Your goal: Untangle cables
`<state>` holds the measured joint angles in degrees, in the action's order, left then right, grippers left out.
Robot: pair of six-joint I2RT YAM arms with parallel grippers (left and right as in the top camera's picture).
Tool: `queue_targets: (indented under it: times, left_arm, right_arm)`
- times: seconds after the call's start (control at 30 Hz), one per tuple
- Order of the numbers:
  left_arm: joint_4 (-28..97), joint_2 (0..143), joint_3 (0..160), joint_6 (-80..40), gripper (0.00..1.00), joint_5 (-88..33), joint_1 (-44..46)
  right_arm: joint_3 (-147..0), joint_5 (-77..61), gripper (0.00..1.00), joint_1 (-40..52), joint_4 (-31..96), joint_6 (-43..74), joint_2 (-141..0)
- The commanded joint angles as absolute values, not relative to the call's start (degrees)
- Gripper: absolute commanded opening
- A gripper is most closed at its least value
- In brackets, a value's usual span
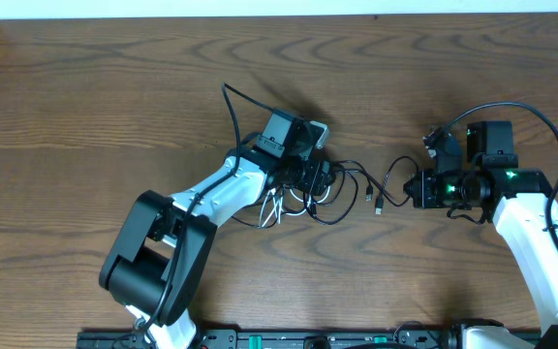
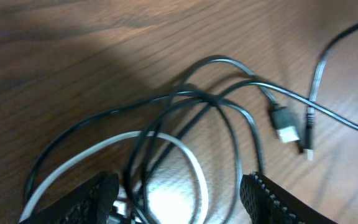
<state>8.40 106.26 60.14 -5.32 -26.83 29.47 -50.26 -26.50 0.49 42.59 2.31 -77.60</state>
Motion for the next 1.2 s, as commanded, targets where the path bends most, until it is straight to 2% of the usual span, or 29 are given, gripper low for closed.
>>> queue_targets:
  times: [0.0, 0.1, 0.2, 0.6, 0.8, 1.0, 1.17]
  left_arm:
    - [8.19, 108.33, 59.48, -5.23, 0.67, -24.34, 29.67]
    - [8.23, 109.23, 59.48, -5.5, 0.67, -24.43, 29.85]
    - [8.16, 109.43, 59.48, -6.76, 0.59, -24.49, 30.63]
    - [8.49, 108.29, 59.51, -6.98, 0.08, -25.06, 33.63]
    - [10.68, 101.47, 59.51, -7.6, 0.08, -26.46, 31.73]
    - [17.8, 92.01, 59.51, -7.57, 0.08, -26.52, 27.18]
    - [24.82, 85.1, 59.51, -7.57, 0.08, -26.52, 21.06]
  right_arm:
    - [-50.15, -27.55, 0.01, 0.21, 42.7, 1.43, -76.9]
    - [-50.15, -27.53, 0.01, 0.21, 42.68, 1.43, -76.9]
    - [-50.15, -27.53, 0.01, 0.21, 42.65, 1.43, -76.9]
    - [-50.15, -25.96, 0.01, 0.21, 42.65, 1.41, -76.9]
    - [-50.15, -15.07, 0.01, 0.19, 43.55, 3.42, -76.93]
    - [-50.15, 10.35, 0.01, 0.03, 47.0, 19.11, -76.93]
    - [-50.15, 15.25, 0.01, -1.65, 47.79, 22.81, -76.93]
